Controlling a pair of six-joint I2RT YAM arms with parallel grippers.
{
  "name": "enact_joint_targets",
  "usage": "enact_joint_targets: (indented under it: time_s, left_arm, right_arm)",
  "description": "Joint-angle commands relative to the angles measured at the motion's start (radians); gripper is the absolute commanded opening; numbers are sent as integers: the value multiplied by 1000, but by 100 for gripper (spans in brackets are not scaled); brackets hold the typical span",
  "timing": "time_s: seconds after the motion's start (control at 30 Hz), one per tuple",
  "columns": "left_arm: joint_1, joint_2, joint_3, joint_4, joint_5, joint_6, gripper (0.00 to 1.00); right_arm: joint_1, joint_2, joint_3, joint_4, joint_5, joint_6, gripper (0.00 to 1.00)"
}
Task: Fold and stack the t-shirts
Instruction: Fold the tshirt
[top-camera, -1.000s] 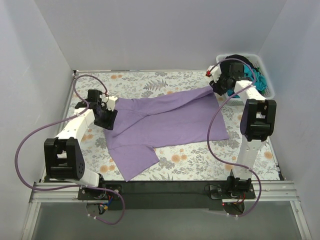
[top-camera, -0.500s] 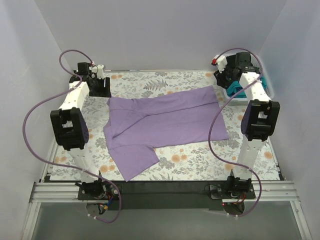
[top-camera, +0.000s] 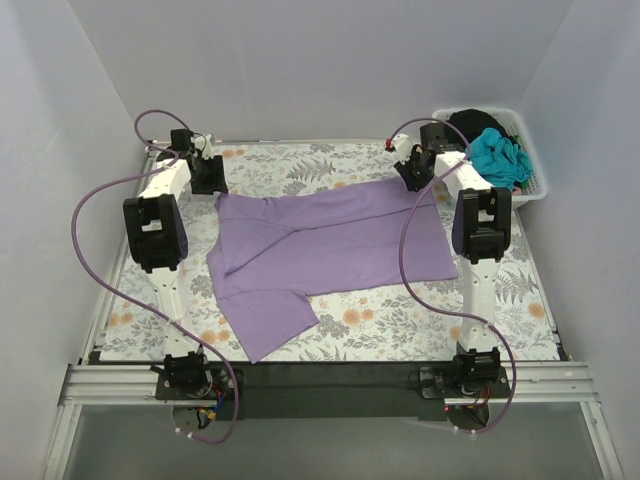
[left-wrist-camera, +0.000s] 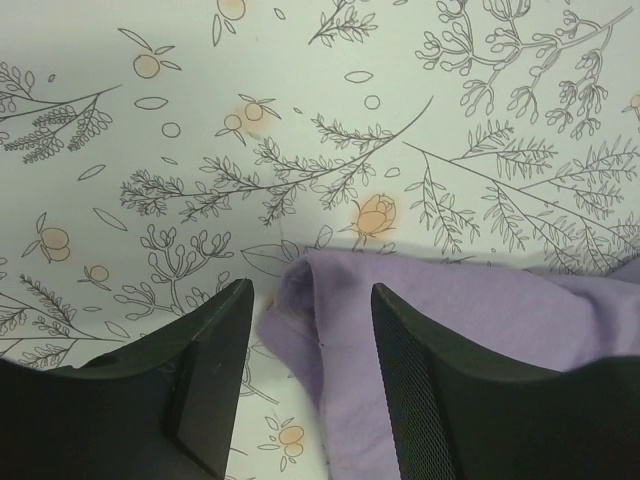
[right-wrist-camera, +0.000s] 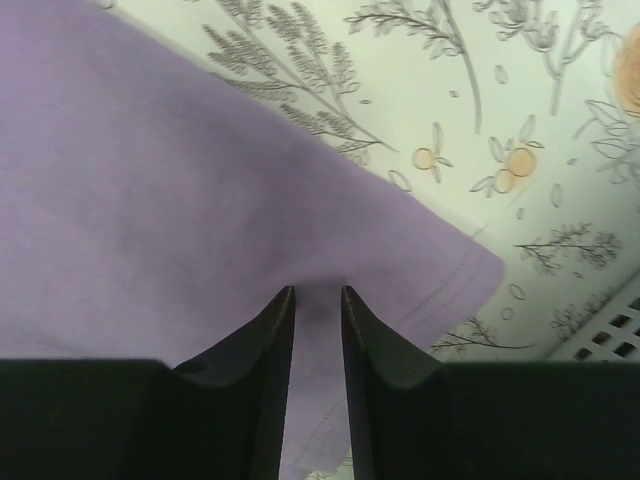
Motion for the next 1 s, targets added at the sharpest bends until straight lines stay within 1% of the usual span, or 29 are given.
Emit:
enact_joint_targets:
  time_s: [0.0, 0.07, 0.23, 0.27, 0.33, 0.47, 0.5, 0.63, 0.67, 0.77, 0.97]
  left_arm:
    - [5, -11, 15, 28, -31, -18, 49]
    - [9, -17, 11, 42, -25, -18, 49]
    - [10, 31, 63, -13, 41, -2, 47]
    - [10, 34, 58, -18, 53, 2, 46]
    - [10, 35, 44, -24, 51, 6, 40]
    - [11, 23, -26, -18, 42, 14, 38]
    - [11, 17, -35, -16, 39, 15, 36]
    - [28, -46, -104, 25, -2, 12, 15]
    - [37, -64, -118, 39, -16, 12, 0]
    - [68, -104, -149, 82, -51, 3, 0]
    - [92, -97, -147, 106, -135, -26, 0]
  right_arm:
    - [4, 8, 44, 33, 104, 19, 31]
    - [4, 17, 43, 35, 117, 18, 31]
    - [4, 27, 41, 39, 128, 10, 31]
    - [7, 31, 44, 39, 134, 10, 31]
    - [7, 31, 44, 38, 138, 7, 31]
    - [10, 37, 36, 38, 163, -5, 31]
    - [10, 37, 35, 38, 167, -7, 31]
    - [10, 37, 27, 36, 183, -13, 31]
    - [12, 37, 24, 38, 189, -15, 31]
    - [13, 40, 13, 38, 195, -22, 31]
    - [15, 42, 16, 38, 232, -15, 31]
